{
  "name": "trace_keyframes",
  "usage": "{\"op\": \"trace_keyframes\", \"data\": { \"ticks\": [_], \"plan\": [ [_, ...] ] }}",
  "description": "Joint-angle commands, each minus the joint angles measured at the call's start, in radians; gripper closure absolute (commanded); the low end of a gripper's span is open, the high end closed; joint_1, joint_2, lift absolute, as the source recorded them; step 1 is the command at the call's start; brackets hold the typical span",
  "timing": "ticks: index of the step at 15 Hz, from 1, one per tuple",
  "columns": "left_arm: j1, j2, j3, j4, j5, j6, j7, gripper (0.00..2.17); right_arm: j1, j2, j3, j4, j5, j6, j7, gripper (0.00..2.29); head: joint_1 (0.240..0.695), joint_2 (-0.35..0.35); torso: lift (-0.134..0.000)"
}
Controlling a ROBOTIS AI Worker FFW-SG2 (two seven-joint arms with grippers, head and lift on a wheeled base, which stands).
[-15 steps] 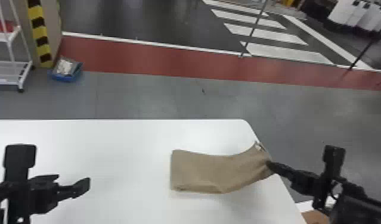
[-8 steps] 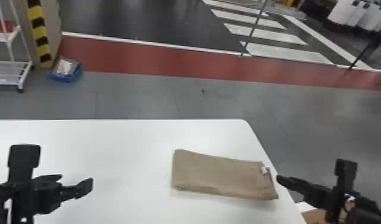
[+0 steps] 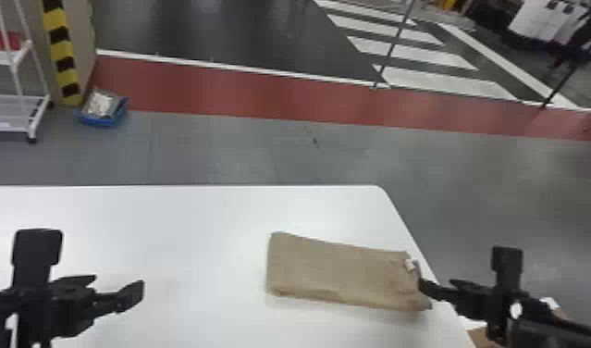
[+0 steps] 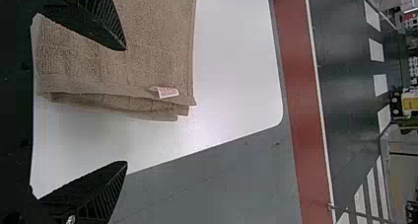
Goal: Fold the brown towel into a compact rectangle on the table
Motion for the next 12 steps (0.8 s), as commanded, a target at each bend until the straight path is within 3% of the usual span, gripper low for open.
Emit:
{"op": "trace_keyframes", "data": {
  "ticks": [1, 6, 12],
  "plan": [
    [0.001, 0.000, 0.002, 0.000, 0.000, -0.006, -0.001, 0.08, -0.020, -0.013, 0.031, 0.071, 0.020, -0.048, -0.024, 0.06, 0.695, -0.350, 0.000],
    [0.003, 0.000, 0.000, 0.005, 0.000, -0.012, -0.003, 0.08, -0.027, -0.013, 0.085, 0.151, 0.023, -0.140, -0.052, 0.06, 0.695, -0.350, 0.000],
    [0.004, 0.000, 0.006, 0.011, 0.000, -0.018, -0.009, 0.08, -0.032, -0.039, 0.105, 0.233, 0.027, -0.245, -0.084, 0.07, 0.695, -0.350, 0.000]
  ]
}}
